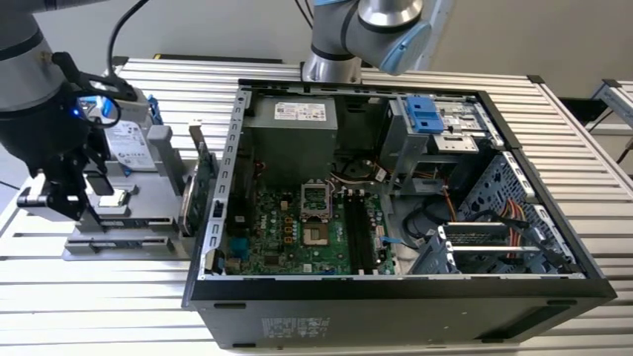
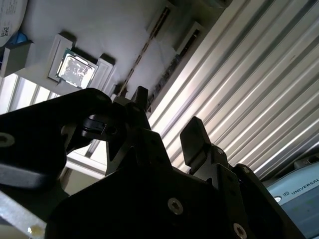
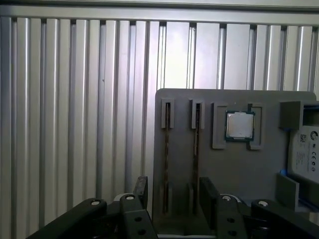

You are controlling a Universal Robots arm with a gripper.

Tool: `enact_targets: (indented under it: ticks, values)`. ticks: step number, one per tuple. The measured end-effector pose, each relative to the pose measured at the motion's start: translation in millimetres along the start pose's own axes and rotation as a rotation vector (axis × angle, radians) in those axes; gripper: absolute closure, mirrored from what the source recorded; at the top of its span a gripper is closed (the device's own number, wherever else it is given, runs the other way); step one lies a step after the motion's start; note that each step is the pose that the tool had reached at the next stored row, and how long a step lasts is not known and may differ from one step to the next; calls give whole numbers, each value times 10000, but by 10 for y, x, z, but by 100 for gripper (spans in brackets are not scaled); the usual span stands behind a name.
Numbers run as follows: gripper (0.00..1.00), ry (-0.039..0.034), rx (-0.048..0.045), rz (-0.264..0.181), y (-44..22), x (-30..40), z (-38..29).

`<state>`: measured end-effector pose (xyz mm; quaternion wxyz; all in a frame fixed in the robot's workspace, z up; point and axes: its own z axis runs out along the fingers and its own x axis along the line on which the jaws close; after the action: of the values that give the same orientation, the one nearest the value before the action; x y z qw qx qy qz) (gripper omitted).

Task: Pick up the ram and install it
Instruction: 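Pick up the ram and move it above insertion slot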

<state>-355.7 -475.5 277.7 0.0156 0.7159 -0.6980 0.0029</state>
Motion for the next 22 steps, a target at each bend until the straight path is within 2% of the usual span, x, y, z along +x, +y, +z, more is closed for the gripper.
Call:
enact_targets:
  ticks: [22]
  values:
    - [0, 0, 1, 0, -25, 6, 206]
